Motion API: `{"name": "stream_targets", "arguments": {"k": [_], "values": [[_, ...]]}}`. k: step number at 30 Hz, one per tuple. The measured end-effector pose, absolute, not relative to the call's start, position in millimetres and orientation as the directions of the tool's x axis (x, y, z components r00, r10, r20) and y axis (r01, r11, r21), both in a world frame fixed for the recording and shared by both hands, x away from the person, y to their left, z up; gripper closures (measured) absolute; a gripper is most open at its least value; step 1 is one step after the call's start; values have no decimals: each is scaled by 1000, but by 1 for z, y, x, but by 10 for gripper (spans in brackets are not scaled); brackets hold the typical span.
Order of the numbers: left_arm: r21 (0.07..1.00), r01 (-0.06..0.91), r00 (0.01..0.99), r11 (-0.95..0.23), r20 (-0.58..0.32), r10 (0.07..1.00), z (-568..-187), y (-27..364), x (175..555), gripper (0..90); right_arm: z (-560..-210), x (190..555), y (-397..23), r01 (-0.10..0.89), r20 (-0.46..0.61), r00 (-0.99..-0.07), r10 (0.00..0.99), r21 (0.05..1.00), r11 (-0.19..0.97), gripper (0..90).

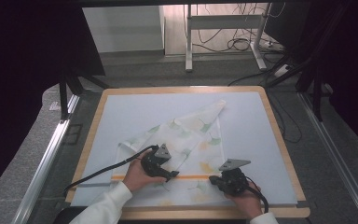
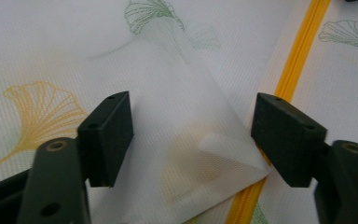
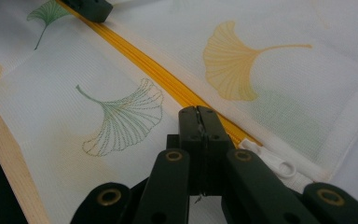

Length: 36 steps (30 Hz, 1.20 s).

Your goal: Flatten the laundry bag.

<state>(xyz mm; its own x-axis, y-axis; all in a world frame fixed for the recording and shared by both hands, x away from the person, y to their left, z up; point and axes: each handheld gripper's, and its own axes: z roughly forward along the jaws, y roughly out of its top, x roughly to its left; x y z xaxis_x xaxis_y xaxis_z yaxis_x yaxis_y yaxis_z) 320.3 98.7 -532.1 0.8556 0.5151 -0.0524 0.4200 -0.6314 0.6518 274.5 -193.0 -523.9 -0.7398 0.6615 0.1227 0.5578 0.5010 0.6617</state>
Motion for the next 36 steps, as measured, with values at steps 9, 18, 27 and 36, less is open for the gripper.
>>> {"name": "stream_targets", "arguments": {"k": [9,18,27,36], "values": [[656,422,845,-625,-36,533,-531,104,323,582,-524,275,-193,560,128,-740,660,660,500,891],[664,430,844,-612,-56,533,-531,105,324,838,-524,275,-194,558,128,-742,658,661,502,889],[673,427,845,-605,-57,533,-528,107,324,876,-524,275,-194,555,125,-745,655,661,505,885],[699,432,830,-570,-62,554,-521,120,327,880,-524,274,-194,545,114,-750,651,664,512,885]]}}
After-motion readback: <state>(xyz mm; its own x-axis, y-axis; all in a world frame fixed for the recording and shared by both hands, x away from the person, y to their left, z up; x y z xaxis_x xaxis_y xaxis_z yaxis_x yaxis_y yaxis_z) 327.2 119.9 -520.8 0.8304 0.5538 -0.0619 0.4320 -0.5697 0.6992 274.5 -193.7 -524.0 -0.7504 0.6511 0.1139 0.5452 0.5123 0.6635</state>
